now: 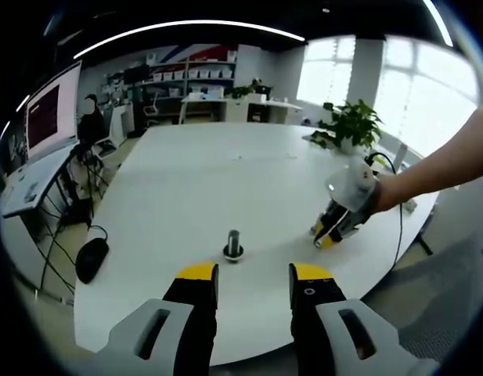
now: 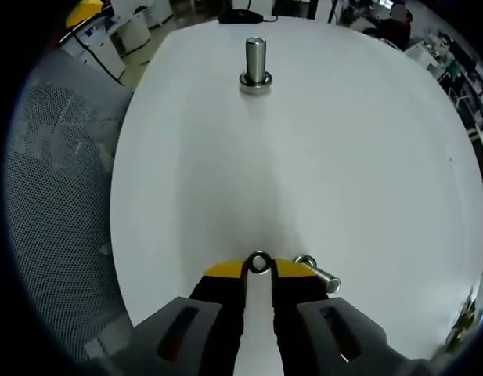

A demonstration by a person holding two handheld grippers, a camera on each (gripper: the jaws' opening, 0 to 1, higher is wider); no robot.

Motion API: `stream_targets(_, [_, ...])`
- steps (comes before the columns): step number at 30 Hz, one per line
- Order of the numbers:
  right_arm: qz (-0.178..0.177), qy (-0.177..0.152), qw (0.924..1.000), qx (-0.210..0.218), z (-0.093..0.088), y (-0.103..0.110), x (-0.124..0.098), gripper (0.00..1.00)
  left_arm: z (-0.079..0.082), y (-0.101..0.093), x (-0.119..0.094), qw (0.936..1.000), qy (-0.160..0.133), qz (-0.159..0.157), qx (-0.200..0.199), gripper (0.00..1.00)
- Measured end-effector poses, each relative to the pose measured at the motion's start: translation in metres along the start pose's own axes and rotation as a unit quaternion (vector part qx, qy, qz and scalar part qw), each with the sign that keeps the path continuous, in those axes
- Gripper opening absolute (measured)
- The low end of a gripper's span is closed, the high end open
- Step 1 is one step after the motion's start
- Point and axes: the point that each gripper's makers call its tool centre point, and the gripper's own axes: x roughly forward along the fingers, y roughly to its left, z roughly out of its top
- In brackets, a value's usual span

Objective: Place the washer onto the threaded stud by aligning its center hole with the stud, sliding it down to the base, and recovering from edge contact or off-axis alignment until the washer reaches the visible bottom stop.

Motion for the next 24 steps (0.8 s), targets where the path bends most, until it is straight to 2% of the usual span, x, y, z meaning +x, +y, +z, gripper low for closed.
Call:
stream_targets(4, [-0.005,0.003,1.0000,-0.004,0.000,0.000,-0.001,0.13,0.000,0.000,0.000,1.0000,0.001,0.001,-0.001,0.34])
stream_targets(14, [-0.002,-0.010,0.9996,0.025,-0.005,0.004,-0.003,0.13,-0.002,0.000,0.001,1.0000,0.005,0.000,0.002,0.34])
stream_targets(24, [0.001,-0.009,0.9988,0.048,-0.021,0.005,-0.008,0.13,-0.001,-0.001,0.001,1.0000,0.005,-0.002,0.004,0.34])
